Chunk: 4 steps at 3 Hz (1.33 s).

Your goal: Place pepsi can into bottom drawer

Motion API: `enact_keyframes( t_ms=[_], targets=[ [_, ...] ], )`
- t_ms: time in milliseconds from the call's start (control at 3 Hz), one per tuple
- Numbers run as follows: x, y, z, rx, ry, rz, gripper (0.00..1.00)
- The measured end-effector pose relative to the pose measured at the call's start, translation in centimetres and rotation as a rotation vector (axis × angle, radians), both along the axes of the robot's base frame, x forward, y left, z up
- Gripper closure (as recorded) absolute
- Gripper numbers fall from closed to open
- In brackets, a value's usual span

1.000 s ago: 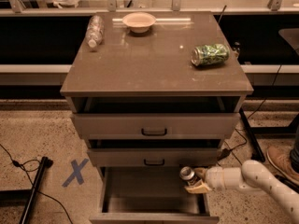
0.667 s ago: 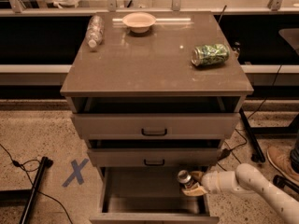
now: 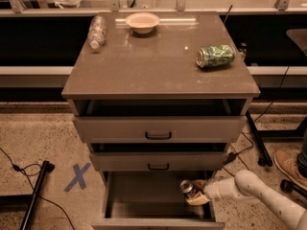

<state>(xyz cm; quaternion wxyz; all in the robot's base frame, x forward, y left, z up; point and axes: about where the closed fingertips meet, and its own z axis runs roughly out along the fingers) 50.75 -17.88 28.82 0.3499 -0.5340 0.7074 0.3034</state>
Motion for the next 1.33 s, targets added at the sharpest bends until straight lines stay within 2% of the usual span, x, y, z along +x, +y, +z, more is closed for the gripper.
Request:
enact_keyframes(
  t_ms=[333,667,1333],
  targets=[
    [0.19,0.35,-2.13,-0.069,0.005,0.027,0.97],
    [0.27,0.51,-2.87,-0.103,0.004,0.034,0.75],
    [0.07,0.97,-3.08,-0.097,0.009,0.039,0.28]
  ],
)
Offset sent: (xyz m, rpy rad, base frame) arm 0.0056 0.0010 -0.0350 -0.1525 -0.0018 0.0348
